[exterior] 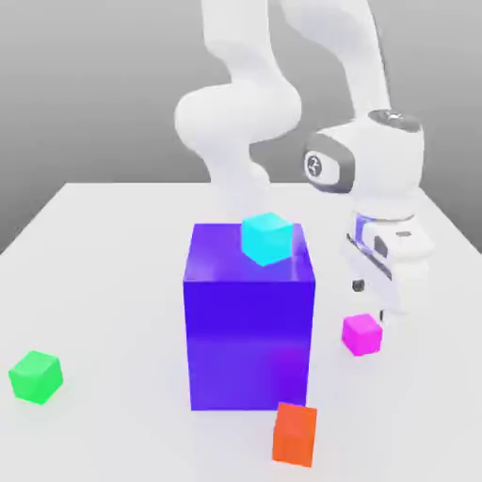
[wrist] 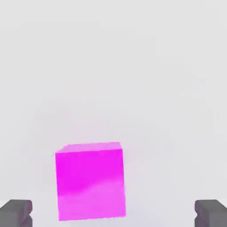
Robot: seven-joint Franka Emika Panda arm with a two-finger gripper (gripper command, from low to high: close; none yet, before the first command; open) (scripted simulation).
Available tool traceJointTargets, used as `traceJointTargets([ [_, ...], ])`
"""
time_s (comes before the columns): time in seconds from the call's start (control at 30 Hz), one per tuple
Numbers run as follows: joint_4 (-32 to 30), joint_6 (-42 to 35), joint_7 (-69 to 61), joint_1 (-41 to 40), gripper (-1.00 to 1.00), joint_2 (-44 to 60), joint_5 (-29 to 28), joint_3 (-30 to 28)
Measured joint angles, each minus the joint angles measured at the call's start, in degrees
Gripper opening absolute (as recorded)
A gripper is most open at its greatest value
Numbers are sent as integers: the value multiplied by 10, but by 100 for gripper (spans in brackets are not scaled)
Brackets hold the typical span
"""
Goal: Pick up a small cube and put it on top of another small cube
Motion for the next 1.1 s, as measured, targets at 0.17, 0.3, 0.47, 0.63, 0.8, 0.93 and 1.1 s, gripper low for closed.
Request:
traceJointTargets([
  [0.17, 17, 84, 2, 7, 0, 103, -6, -10],
  [0.3, 23, 111, 2, 10, -100, 135, -6, -13],
  [0.47, 23, 108, 3, 10, -100, 134, -7, -13],
  [0.63, 6, 34, -1, 6, -100, 43, -3, -8],
  [0.8, 8, -38, 6, 2, -100, -32, -9, -6],
  [0.93, 83, -55, 36, -29, -100, 7, -35, -25],
  [1.1, 183, -76, 65, -74, -100, 66, -48, -61],
])
